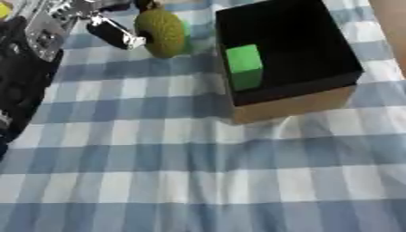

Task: Pick up objects on the table and place them in the box.

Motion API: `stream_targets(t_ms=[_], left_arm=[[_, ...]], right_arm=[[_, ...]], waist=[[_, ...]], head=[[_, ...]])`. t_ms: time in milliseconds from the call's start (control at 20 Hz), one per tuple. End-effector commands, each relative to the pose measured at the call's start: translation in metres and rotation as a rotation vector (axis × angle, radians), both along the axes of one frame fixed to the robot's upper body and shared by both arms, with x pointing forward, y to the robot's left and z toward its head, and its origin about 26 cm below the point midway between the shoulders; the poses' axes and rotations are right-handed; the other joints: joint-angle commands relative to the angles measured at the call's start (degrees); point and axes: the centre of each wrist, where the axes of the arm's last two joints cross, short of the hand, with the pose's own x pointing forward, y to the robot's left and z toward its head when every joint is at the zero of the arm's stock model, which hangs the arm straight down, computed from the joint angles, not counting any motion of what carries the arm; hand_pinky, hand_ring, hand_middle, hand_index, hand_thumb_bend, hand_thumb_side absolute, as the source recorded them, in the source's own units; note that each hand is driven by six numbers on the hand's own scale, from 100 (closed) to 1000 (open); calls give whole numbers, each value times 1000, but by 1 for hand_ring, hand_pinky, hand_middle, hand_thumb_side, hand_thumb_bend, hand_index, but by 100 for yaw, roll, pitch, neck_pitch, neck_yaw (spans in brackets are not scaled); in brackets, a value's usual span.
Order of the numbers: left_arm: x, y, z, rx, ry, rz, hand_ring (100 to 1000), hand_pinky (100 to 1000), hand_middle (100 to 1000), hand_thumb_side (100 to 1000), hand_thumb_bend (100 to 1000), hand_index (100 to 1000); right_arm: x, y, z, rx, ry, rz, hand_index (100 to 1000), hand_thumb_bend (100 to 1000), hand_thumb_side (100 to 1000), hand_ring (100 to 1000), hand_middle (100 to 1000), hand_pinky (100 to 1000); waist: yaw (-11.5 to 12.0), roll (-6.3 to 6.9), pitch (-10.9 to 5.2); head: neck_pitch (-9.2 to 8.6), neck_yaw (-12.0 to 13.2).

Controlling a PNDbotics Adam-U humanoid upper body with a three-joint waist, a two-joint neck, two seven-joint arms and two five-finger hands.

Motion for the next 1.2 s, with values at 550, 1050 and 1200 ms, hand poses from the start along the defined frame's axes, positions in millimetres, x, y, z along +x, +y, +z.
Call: stream_targets(t_ms=[550,1050,1200], left_arm=[[-17,-64,44,37,-118,-209,575,675,460,223,100,549],[-10,-97,8,65,-123,-207,592,690,494,165,100,593],[-7,-101,-1,71,-123,-199,604,702,519,135,100,626]], right_arm=[[2,1,18,-10,-49,30,910,100,470,1000,480,932],[5,7,21,-7,-51,62,910,100,470,1000,476,933],[5,9,22,-8,-47,72,911,100,470,1000,474,934]], waist=[[-198,-21,-189],[-305,-27,-96],[-317,-28,-85]], head=[[-178,254],[-242,348],[-244,351]])
